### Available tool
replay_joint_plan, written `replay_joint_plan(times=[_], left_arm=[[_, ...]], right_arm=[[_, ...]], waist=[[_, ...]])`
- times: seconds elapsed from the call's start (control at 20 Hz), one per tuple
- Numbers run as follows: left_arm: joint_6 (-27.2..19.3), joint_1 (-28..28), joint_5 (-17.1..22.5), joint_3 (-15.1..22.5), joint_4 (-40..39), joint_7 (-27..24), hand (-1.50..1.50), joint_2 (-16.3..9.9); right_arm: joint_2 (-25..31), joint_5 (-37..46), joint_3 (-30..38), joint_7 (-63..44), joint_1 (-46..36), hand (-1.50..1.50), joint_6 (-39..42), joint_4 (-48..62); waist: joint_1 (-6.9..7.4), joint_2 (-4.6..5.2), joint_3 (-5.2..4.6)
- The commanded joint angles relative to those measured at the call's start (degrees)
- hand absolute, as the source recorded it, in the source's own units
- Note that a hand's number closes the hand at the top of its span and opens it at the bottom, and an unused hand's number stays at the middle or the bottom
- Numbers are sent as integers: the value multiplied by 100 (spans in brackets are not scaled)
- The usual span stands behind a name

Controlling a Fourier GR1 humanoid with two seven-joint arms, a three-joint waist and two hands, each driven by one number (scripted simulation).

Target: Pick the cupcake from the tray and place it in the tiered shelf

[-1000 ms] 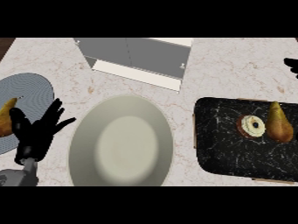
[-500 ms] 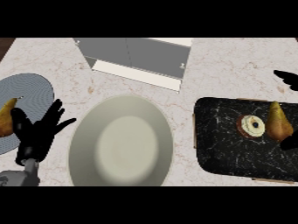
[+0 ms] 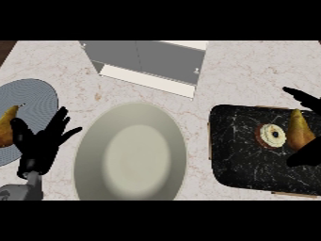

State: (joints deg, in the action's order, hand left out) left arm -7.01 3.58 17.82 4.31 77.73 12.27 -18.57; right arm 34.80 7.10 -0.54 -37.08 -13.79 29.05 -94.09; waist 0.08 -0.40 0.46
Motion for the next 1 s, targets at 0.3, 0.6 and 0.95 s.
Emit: replay_joint_plan(times=[0.3, 0.6, 0.95], left_arm=[[-144, -242, -306, 87, 225, 379, 0, 289], [177, 48, -226, -141, -156, 311, 0, 277], [381, -173, -327, -316, -56, 342, 0, 205]], right_arm=[[-404, 965, -212, -214, 113, -150, -233, -70], [-644, 1688, -276, 954, -330, -150, -670, 1277], [-950, 1810, -147, 1188, -313, -150, -732, 1337]], waist=[[4, 31, -45], [26, 52, -43], [19, 43, -45]])
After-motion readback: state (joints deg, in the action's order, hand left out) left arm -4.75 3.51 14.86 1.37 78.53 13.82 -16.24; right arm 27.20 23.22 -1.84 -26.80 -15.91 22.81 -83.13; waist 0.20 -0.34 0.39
